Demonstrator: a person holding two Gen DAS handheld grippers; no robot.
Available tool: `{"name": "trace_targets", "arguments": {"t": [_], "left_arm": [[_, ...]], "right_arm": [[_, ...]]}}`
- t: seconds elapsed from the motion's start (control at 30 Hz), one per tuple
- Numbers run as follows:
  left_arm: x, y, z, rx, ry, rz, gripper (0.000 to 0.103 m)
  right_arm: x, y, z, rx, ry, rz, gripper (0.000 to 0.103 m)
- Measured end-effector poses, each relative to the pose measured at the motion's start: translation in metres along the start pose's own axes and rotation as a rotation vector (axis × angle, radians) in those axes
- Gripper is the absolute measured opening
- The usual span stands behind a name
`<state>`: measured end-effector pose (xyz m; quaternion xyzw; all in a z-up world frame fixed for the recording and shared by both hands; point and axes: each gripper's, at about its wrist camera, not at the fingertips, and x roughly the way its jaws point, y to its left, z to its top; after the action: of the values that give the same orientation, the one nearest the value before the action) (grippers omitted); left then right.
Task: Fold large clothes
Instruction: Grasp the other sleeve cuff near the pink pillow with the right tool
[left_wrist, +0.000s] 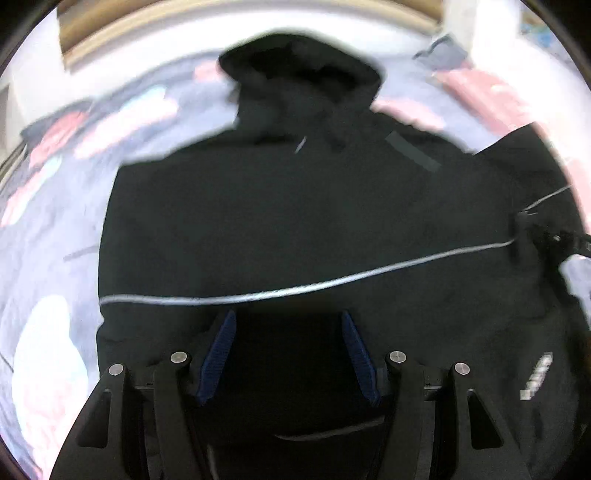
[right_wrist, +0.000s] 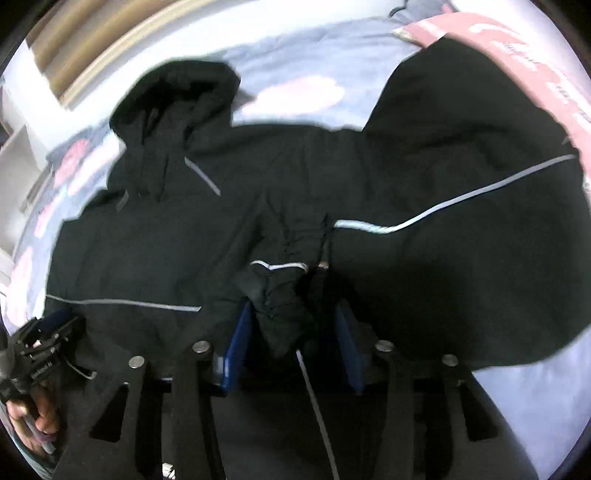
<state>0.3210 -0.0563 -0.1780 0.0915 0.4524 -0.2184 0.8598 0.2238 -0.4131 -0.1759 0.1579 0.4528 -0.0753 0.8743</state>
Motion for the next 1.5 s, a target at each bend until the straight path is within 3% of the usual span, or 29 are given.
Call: {"name": "trace_targets", "arguments": {"t": [0.13, 0.23, 0.3, 0.33, 0.37, 0.47, 0.6, 0.8, 0.97, 1.2, 1.37, 1.5], "left_arm": [[-0.028, -0.03, 0.013, 0.034, -0.082, -0.073, 0.061], [-0.015, -0.052, 0.02, 0.068, -0.067, -0.073, 0.061], [0.013, -0.058, 0.018, 0.045, 0.021, -0.063, 0.061], [0.037, -0.056, 0.012, 0.012, 0.101, -0.044, 0.063], [0.049, -0.053, 0.008, -0.014, 0.108, -0.043, 0.063], [0.04, -0.056, 0.01, -0.017, 0.086, -0.02, 0.063], [0.006, -0.069, 0.013, 0.002, 0.022, -0.038, 0.063], [-0.041, -0.122, 0.031, 0.072, -0.095, -0.101, 0.062], [-0.048, -0.192, 0.059, 0.12, -0.164, -0.194, 0.063], [0.018, -0.264, 0.092, 0.069, -0.115, -0.281, 0.063], [0.097, -0.282, 0.076, 0.045, 0.049, -0.276, 0.062], [0.103, -0.284, 0.067, 0.062, 0.01, -0.284, 0.062]], "right_arm": [[-0.034, 0.03, 0.004, -0.101, -0.123, -0.014, 0.06], [-0.012, 0.049, -0.006, -0.163, -0.072, -0.01, 0.06], [0.022, 0.051, -0.016, -0.163, 0.007, -0.058, 0.06], [0.038, 0.05, -0.02, -0.167, 0.045, -0.088, 0.059], [0.051, 0.05, -0.026, -0.183, 0.069, -0.107, 0.06], [0.038, 0.057, -0.026, -0.229, 0.056, -0.131, 0.06], [-0.01, 0.041, -0.02, -0.174, 0.002, -0.021, 0.06], [-0.106, -0.025, -0.011, -0.11, -0.181, -0.031, 0.065], [-0.145, -0.11, 0.009, -0.014, -0.265, -0.121, 0.077], [-0.145, -0.23, 0.029, 0.141, -0.266, -0.172, 0.077], [-0.11, -0.292, 0.039, 0.243, -0.227, -0.147, 0.077], [-0.074, -0.316, 0.047, 0.274, -0.195, -0.118, 0.077]]}}
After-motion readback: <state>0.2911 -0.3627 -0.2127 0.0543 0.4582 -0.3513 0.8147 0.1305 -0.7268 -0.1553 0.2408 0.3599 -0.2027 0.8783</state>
